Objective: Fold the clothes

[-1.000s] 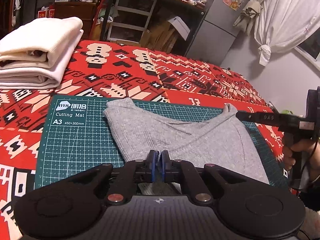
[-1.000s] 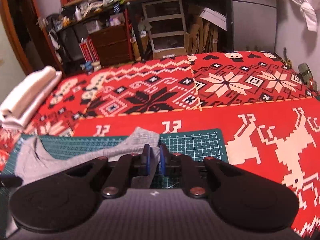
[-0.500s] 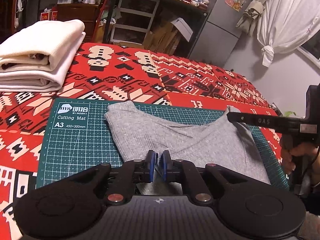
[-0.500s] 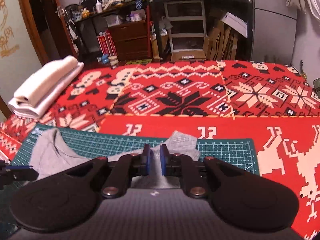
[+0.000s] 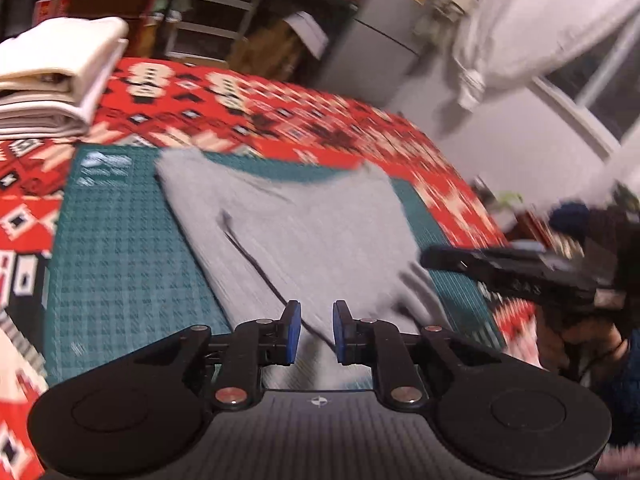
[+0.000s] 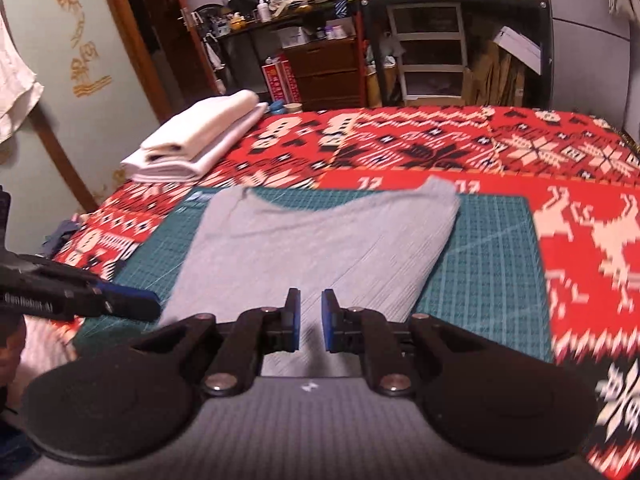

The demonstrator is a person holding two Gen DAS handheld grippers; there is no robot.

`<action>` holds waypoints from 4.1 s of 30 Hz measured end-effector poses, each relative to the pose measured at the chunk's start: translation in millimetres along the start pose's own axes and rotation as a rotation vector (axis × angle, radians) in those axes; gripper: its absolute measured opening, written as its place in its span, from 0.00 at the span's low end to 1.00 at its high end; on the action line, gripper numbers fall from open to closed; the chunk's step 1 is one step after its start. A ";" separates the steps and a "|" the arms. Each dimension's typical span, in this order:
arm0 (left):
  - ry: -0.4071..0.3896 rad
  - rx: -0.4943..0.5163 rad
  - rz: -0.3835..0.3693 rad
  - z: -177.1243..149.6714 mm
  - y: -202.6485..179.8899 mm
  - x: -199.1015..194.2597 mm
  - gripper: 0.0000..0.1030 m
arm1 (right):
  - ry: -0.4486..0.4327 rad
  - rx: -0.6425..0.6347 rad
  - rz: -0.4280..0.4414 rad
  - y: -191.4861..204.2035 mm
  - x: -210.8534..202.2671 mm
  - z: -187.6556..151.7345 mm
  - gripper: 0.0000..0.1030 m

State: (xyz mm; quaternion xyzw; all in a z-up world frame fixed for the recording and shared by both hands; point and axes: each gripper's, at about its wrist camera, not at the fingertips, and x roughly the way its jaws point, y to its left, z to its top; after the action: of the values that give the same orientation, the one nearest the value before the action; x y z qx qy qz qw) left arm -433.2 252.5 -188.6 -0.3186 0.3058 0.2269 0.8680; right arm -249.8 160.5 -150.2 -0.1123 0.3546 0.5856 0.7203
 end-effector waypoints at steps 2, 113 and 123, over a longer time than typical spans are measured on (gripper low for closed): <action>0.015 0.043 0.004 -10.3 -12.7 4.3 0.25 | 0.002 0.005 0.012 6.5 -6.7 -9.6 0.12; -0.235 -0.037 0.107 26.2 61.7 29.8 0.13 | 0.110 0.143 -0.304 -47.7 74.2 52.4 0.10; -0.247 -0.055 0.174 27.1 73.1 29.9 0.26 | 0.099 0.168 -0.347 -54.6 95.9 71.1 0.10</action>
State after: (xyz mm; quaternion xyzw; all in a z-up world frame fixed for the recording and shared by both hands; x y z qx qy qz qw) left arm -444.6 327.8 -222.6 -0.2843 0.2167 0.3471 0.8670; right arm -166.4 259.0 -174.2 -0.1397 0.4125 0.4145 0.7991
